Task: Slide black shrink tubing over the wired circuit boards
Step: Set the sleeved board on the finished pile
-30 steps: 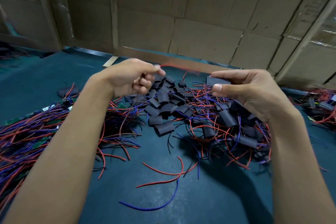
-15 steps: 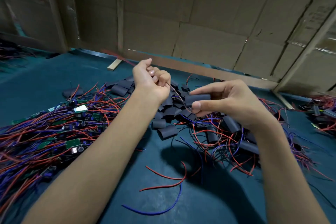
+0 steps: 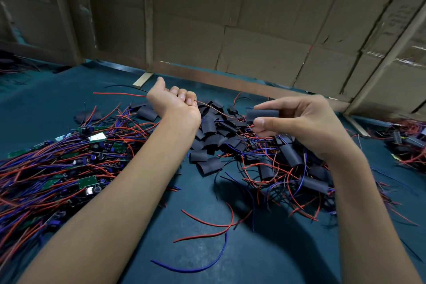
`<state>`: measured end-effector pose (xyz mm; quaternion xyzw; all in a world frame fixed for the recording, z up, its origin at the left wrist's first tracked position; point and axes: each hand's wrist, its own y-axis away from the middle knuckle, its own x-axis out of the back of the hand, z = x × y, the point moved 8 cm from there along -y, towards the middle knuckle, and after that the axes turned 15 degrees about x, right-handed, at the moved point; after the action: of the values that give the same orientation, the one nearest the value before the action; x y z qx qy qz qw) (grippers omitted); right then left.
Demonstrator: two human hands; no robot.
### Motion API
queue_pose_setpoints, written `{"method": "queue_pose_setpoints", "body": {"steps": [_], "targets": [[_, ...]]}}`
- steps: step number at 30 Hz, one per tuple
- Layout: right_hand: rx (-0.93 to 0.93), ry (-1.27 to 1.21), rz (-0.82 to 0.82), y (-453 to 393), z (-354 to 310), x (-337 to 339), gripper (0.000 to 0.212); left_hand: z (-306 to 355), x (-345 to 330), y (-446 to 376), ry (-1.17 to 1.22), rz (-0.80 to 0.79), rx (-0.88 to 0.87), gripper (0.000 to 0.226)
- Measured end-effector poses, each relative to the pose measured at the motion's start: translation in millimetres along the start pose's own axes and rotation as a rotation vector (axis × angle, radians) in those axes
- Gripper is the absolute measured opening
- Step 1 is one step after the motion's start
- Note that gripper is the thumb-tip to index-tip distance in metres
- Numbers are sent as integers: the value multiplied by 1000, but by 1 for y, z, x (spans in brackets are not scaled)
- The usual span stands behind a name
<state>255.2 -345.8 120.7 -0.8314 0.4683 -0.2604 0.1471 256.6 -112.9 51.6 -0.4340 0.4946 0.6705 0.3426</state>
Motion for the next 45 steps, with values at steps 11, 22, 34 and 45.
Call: {"method": "queue_pose_setpoints", "body": {"steps": [11,22,34,45], "targets": [[-5,132,-27,-3,8,-4,34,-18,-9,5,-25,-86,70,39],[185,365,75,-8,-9,7,44,-74,-55,40,-469,-499,265,19],[-94,540,-181,-7,36,9,22,-93,-51,52,-959,-668,177,21],[48,425,27,-11,16,13,27,-98,-45,55,-1164,-723,116,21]]}}
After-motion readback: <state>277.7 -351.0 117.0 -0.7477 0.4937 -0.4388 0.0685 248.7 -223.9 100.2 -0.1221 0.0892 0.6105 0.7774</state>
